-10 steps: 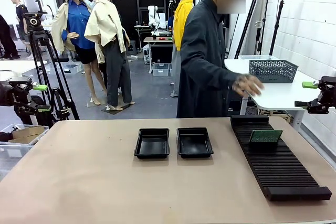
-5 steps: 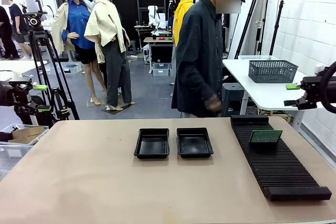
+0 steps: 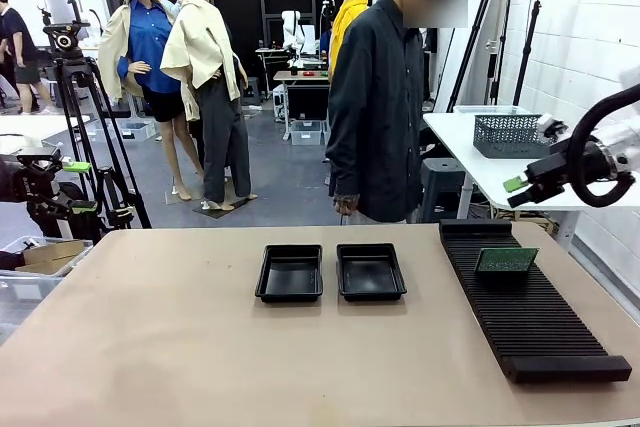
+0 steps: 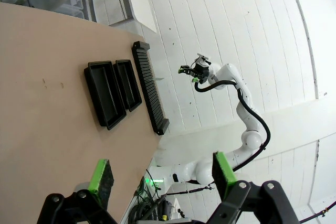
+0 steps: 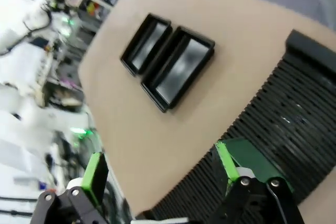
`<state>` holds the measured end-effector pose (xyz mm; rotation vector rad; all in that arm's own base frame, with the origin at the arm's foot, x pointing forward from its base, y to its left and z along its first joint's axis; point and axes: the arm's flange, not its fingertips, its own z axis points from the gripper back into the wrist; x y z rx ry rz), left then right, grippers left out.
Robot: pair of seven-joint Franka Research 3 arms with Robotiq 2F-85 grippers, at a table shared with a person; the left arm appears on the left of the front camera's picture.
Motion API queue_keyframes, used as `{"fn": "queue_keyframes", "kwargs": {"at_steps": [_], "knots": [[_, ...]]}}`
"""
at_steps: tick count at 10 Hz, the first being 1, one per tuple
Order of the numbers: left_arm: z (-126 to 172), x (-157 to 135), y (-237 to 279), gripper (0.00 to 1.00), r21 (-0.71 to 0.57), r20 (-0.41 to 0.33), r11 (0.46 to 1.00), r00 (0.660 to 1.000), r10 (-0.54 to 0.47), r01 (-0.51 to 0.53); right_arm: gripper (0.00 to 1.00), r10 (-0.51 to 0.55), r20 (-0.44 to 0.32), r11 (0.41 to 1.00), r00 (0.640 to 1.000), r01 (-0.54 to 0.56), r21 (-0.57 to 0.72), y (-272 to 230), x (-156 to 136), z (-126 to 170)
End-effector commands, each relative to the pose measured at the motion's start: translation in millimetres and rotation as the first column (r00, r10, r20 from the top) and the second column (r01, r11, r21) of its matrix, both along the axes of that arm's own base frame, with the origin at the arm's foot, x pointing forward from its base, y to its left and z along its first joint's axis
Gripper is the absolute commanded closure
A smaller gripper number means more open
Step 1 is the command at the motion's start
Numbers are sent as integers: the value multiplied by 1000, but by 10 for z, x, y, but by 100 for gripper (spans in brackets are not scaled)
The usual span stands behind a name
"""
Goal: Inspect and transfer BCBs to ESD trays.
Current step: Pick up the Blank PCB from the PCB Rack and place it in the left ESD tray.
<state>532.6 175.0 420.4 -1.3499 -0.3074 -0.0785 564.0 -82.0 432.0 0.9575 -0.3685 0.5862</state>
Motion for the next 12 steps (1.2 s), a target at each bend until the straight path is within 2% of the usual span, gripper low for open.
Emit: {"fn": "queue_keyframes", "kwargs": {"at_steps": [1, 4, 6, 9, 12], "knots": [[28, 0, 1, 0, -3, -10, 1000, 1000, 5, -5, 0, 140, 74, 980, 987, -128, -155, 140, 160, 25], [28, 0, 1, 0, -3, -10, 1000, 1000, 5, -5, 0, 359, 89, 875, 929, -302, -378, 459, 312, 170], [28, 0, 1, 0, -3, -10, 1000, 1000, 5, -5, 0, 505, 74, 755, 860, -399, -520, 588, 369, 223], [28, 0, 1, 0, -3, -10, 1000, 1000, 5, -5, 0, 634, 34, 583, 773, -448, -677, 741, 419, 286], [28, 0, 1, 0, -3, -10, 1000, 1000, 5, -5, 0, 711, 11, 469, 703, -463, -752, 827, 364, 233]]}}
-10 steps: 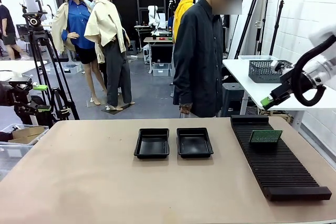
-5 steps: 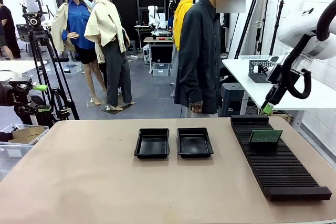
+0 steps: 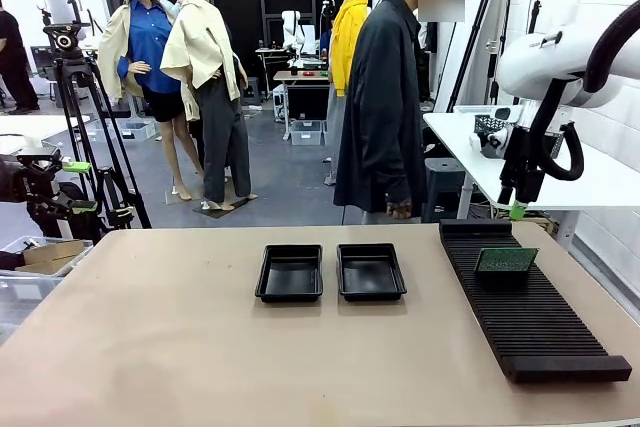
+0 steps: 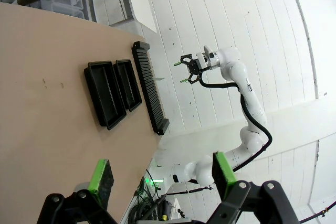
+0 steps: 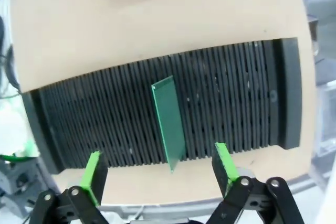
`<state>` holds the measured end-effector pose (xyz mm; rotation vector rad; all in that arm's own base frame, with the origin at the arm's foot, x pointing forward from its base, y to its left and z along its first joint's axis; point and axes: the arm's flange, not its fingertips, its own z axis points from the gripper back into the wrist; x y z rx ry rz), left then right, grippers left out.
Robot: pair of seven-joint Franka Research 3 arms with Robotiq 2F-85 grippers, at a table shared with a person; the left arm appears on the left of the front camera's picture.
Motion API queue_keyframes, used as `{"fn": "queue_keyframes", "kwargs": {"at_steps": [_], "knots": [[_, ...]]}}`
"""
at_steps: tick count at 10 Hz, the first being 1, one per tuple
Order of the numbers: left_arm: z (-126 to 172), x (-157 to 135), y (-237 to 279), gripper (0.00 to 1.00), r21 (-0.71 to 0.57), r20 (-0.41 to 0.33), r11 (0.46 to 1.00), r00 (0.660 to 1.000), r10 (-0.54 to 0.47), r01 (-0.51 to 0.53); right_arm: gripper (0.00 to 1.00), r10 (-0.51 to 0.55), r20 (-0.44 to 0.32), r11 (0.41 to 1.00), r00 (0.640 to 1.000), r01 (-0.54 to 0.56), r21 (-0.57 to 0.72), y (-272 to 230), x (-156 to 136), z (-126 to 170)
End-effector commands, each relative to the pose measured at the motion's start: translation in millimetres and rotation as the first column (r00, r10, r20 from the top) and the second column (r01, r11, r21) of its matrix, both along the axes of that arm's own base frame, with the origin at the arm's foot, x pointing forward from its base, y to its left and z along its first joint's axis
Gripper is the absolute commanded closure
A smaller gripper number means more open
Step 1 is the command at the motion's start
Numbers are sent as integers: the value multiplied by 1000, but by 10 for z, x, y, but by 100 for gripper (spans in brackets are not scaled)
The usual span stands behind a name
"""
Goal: Inspect and transfer BCBs to ESD trays.
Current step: Pick up the Blank PCB from the PCB Rack and place it in the left ESD tray.
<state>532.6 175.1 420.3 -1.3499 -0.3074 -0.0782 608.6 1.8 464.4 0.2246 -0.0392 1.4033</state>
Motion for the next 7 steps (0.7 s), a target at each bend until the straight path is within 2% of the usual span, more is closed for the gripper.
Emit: {"fn": "queue_keyframes", "kwargs": {"at_steps": [1, 3, 5, 7], "knots": [[29, 0, 0, 0, -3, -10, 1000, 1000, 4, -4, 0, 75, 59, 995, 995, -71, -67, 3, -132, -152], [29, 0, 0, 0, -3, -10, 1000, 1000, 4, -4, 0, 110, 114, 985, 987, -93, -148, 53, -173, -256], [29, 0, 0, 0, -3, -10, 1000, 1000, 4, -4, 0, 134, 158, 982, 978, -109, -157, 40, -240, -392], [29, 0, 0, 0, -3, -10, 1000, 1000, 4, -4, 0, 136, 158, 981, 978, -111, -159, 12, -258, -472]]}}
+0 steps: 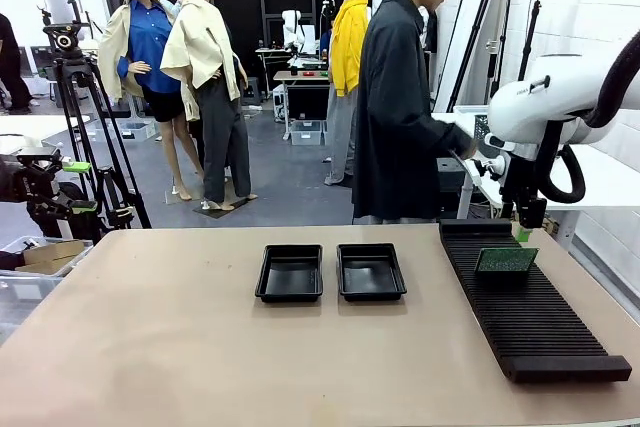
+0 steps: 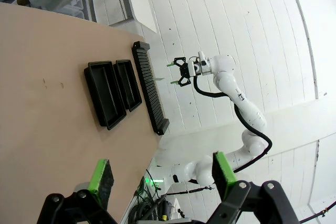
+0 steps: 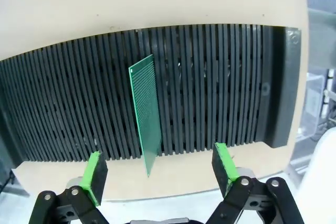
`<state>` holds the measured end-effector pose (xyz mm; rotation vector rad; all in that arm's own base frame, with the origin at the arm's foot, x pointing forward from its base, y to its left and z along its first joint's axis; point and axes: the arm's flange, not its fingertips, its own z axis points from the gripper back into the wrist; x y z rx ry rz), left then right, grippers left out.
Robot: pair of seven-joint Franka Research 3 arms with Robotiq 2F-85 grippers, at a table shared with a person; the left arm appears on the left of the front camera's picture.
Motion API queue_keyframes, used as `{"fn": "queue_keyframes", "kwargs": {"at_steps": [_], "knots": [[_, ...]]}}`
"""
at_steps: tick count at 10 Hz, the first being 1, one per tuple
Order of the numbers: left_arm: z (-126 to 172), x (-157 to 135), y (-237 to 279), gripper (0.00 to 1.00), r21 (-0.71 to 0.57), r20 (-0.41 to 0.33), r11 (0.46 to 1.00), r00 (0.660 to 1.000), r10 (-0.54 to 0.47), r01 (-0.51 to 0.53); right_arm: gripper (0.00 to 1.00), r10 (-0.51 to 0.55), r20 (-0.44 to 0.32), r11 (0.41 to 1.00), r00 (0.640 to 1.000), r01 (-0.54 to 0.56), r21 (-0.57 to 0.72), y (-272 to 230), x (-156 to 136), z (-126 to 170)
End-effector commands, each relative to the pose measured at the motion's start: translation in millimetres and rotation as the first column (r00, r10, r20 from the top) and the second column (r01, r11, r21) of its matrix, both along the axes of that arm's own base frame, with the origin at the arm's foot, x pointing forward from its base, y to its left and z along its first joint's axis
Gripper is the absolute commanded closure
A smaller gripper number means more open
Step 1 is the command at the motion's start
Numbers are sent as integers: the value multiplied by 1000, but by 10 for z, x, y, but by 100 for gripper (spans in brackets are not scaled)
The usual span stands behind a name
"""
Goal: Inspect and transfer BCBs to ESD trays.
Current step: Pick up the Blank PCB from the PCB Rack and place it in the left ESD tray.
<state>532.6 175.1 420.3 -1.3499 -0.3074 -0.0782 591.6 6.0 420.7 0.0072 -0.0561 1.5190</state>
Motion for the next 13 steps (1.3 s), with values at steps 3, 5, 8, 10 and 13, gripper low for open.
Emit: {"fn": "queue_keyframes", "kwargs": {"at_steps": [3, 5, 8, 10, 13], "knots": [[29, 0, 0, 0, -3, -10, 1000, 1000, 4, -4, 0, 24, -8, 1000, 1000, -24, 3, -69, -93, -194], [29, 0, 0, 0, -3, -10, 1000, 1000, 4, -4, 0, 30, -5, 999, 1000, -30, 15, -72, -27, -266], [29, 0, 0, 0, -3, -10, 1000, 1000, 4, -4, 0, 42, 24, 998, 999, -43, 41, -99, -15, -363], [29, 0, 0, 0, -3, -10, 1000, 1000, 4, -4, 0, 33, 41, 998, 999, -35, 44, -93, 33, -448], [29, 0, 0, 0, -3, -10, 1000, 1000, 4, -4, 0, 45, 29, 997, 999, -47, 65, -69, 92, -505]]}}
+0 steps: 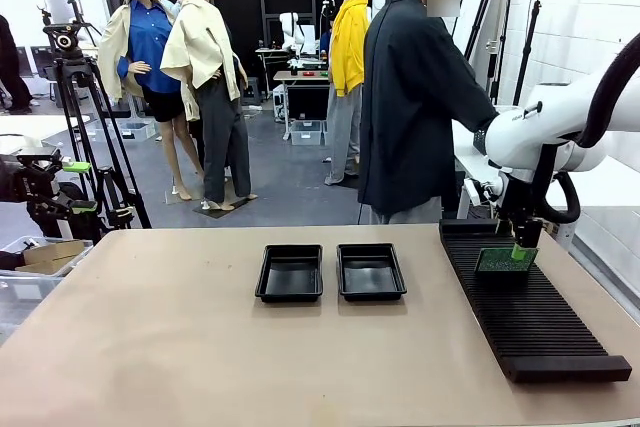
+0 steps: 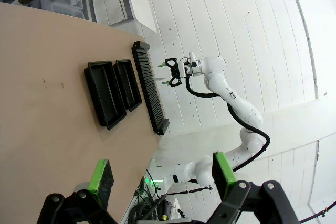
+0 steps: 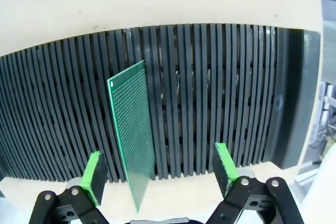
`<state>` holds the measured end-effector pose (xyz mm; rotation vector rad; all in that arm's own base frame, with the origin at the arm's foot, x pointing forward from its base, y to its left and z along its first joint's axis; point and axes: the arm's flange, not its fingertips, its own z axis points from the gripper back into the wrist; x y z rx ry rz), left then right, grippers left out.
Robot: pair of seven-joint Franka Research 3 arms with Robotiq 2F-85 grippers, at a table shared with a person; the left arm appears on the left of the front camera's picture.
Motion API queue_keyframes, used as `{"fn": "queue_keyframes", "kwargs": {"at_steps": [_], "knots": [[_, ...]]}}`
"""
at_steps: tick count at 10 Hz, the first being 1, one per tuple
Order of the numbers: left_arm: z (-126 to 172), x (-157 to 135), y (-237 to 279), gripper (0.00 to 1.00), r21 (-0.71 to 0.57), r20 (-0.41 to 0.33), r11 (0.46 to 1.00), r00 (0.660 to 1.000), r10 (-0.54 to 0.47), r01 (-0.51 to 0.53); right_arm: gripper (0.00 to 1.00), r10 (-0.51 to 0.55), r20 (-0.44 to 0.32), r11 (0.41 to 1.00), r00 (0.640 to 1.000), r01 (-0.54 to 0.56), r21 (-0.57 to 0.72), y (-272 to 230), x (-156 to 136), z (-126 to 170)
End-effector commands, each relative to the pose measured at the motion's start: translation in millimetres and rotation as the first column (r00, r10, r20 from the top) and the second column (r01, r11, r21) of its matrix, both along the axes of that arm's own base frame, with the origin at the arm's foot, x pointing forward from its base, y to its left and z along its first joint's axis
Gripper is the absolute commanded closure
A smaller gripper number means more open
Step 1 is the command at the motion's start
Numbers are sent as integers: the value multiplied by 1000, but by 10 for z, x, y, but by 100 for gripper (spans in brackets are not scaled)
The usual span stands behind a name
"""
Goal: Inspect and transfer BCBs to ESD trays.
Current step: Pick up the Blank PCB from the PCB Rack and place it in the left ESD tray.
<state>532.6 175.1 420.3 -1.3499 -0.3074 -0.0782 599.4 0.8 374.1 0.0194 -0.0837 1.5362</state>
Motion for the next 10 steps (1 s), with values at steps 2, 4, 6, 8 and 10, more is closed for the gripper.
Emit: {"fn": "queue_keyframes", "kwargs": {"at_steps": [2, 4, 6, 8, 10], "knots": [[29, 0, -1, 0, -3, -10, 1000, 1000, 4, -4, 0, 33, 19, 998, 999, -33, 49, -18, 23, -66], [29, 0, -1, 0, -3, -10, 1000, 1000, 4, -4, 0, 29, 3, 998, 1000, -29, 50, -16, 71, -123], [29, 0, -1, 0, -3, -10, 1000, 1000, 4, -4, 3, 28, 3, 998, 1000, -28, 57, -19, 66, -128], [29, 0, -1, 0, -3, -10, 1000, 1000, 4, -4, 16, 27, -1, 998, 1000, -27, 59, -19, 65, -117], [29, 0, -1, 0, -3, -10, 1000, 1000, 4, -4, 32, 25, -12, 998, 1000, -25, 60, -24, 43, -129]]}}
